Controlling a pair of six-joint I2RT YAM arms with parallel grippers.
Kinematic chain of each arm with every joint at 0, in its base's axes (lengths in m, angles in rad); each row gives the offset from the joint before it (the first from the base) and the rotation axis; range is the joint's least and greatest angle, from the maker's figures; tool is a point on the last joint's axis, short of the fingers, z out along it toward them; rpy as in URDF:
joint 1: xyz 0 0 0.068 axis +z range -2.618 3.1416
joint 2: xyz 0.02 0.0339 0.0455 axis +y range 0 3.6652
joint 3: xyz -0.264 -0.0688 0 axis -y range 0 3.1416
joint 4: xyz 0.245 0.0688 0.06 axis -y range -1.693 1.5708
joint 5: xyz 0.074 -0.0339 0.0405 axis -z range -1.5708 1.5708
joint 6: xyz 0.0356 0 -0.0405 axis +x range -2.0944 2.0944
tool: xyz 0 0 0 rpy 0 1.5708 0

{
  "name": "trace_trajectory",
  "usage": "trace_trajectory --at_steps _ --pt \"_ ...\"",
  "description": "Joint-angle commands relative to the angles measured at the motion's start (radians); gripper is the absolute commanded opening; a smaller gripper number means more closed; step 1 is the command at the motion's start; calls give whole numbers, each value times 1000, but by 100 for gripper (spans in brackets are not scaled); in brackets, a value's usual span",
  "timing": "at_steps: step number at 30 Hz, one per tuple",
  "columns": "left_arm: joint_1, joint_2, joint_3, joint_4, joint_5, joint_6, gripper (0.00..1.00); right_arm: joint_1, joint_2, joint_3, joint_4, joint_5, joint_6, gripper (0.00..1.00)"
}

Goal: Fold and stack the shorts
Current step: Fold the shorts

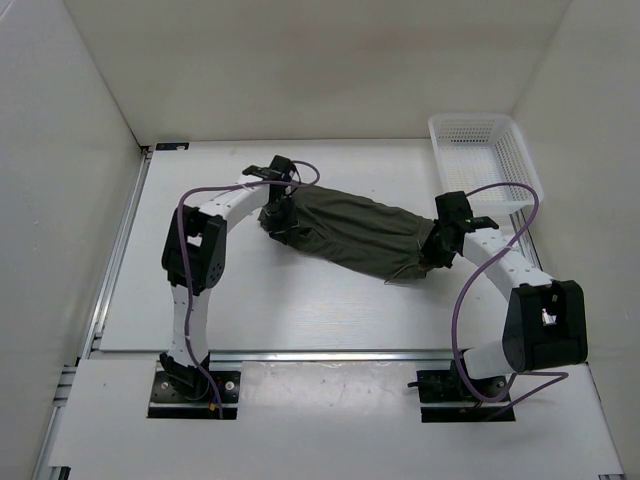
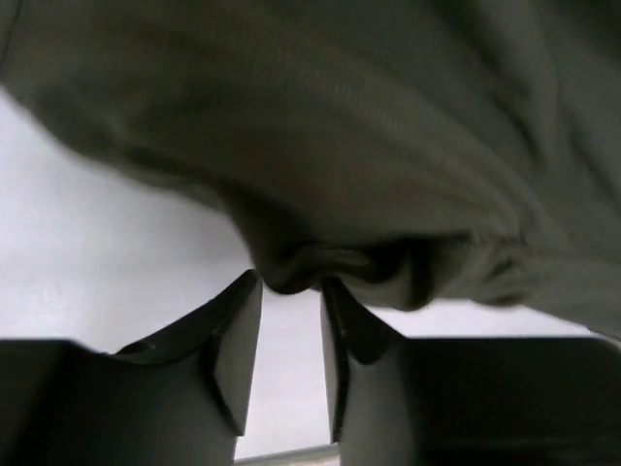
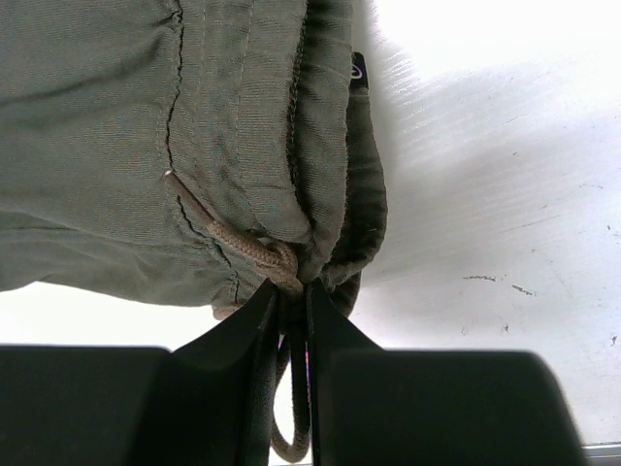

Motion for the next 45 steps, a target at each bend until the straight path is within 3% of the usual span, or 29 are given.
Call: trace_trajectory --at_steps 1,3,4,5,11,15,20,23,25,27,29,31,33,35,38,39,40,41,42,45 --pt "1 41 89 49 -45 8 40 3 -30 37 -19 10 -22 0" --pt "1 75 115 49 -57 8 34 3 -30 37 -19 10 -22 0" --pt "1 75 126 49 -68 8 18 3 -39 37 -28 10 -22 0" --pt "1 75 144 49 -77 8 11 3 -39 37 -29 10 -22 0" --pt "-17 3 204 -70 -177 8 11 3 -49 37 -38 19 -31 0" --pt "-57 -52 348 -217 -234 34 11 3 -49 37 -38 29 -31 0" --pt "-57 116 539 -316 -199 80 11 3 -49 37 -38 29 -40 0" --pt "-57 298 741 -418 -211 80 39 3 -39 37 -38 39 -40 0" --pt "-57 293 755 -465 -226 55 49 3 -49 28 -38 39 -40 0" --pt "-45 218 673 -393 -281 29 81 3 -49 28 -38 39 -31 0" --pt "-26 81 520 -334 -292 0 89 3 -49 28 -38 29 -31 0" --pt "18 -49 365 -273 -292 -20 89 3 -49 28 -38 29 -31 0" --pt "49 -129 257 -236 -292 -31 84 3 -49 28 -38 29 -31 0" --pt "89 -229 105 -184 -289 -41 65 3 -49 28 -38 29 -31 0" --pt "136 -281 -50 -102 -198 -32 26 3 -49 28 -38 29 -31 0" --pt "146 -281 -79 -74 -156 -22 26 3 -49 28 -38 20 -31 0" --pt "146 -281 -111 -52 -113 -11 31 3 -49 28 -29 20 -31 0" --pt "146 -248 -111 -35 -81 -11 43 3 -49 28 -29 20 -31 0" --pt "146 -228 -111 -6 -38 -2 67 3 -49 28 -29 20 -31 0" --pt "126 -119 -60 -6 16 20 84 3 -49 28 -29 20 -31 0"
